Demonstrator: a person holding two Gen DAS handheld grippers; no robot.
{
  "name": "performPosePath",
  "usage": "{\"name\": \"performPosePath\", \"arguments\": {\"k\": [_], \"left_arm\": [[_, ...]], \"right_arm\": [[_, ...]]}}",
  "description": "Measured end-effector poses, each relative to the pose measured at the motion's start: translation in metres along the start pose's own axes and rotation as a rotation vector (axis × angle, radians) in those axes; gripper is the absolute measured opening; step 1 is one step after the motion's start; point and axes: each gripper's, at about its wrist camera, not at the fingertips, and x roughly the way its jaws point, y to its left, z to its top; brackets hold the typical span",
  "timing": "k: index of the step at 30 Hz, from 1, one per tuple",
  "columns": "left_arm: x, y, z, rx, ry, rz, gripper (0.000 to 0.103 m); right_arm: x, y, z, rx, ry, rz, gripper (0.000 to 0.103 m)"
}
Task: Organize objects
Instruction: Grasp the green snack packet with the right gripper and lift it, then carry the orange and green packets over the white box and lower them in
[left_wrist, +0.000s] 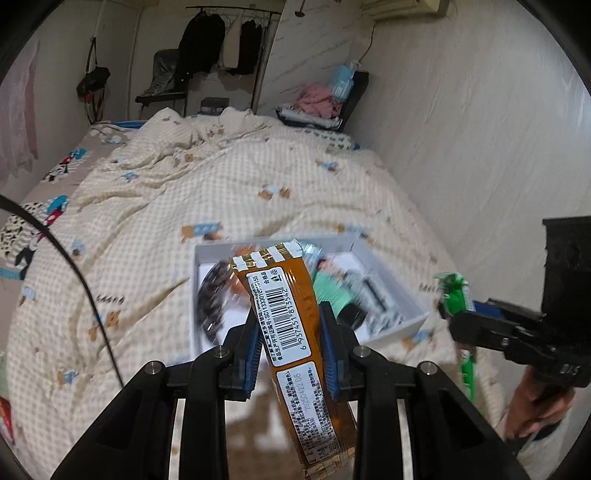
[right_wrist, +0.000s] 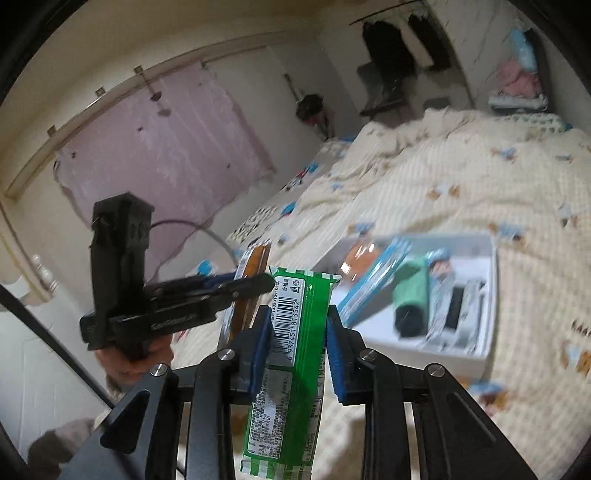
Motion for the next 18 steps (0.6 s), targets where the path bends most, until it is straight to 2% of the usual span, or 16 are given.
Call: {"name": "performPosePath", "arguments": {"k": [4, 6, 8, 11, 13, 15, 18], "left_arm": [[0.006, -0.008, 0.021, 0.007, -0.069, 0.007, 0.031], [0.015, -0.013, 0.026, 0.005, -0.097, 0.017, 0.031], [0.031, -0.014, 0.025, -0.045, -0.108, 0.044, 0.031], [0.064, -0.012, 0.019, -0.111, -0.073, 0.016, 0.031], [0.079, -0.005, 0.013, -0.143, -0.048, 0.021, 0.031], [0.086, 0.000, 0.012, -0.136, -0.042, 0.047, 0.031], [0.099, 0.005, 0.010, -0.148, -0.080, 0.113, 0.031]], "right_arm": [[0.007, -0.004, 0.021, 0.006, -0.053, -0.071, 0.030], [0.005, -0.009, 0.029, 0.037, -0.116, -0.119, 0.030], [0.012, -0.020, 0.037, 0.041, -0.178, -0.195, 0.030], [0.026, -0.034, 0.043, 0.040, -0.188, -0.274, 0.030], [0.037, -0.045, 0.039, 0.074, -0.179, -0.281, 0.030], [0.046, -0.054, 0.033, 0.102, -0.162, -0.284, 0.030], [0.054, -0.058, 0.028, 0.086, -0.167, -0.346, 0.030]]}}
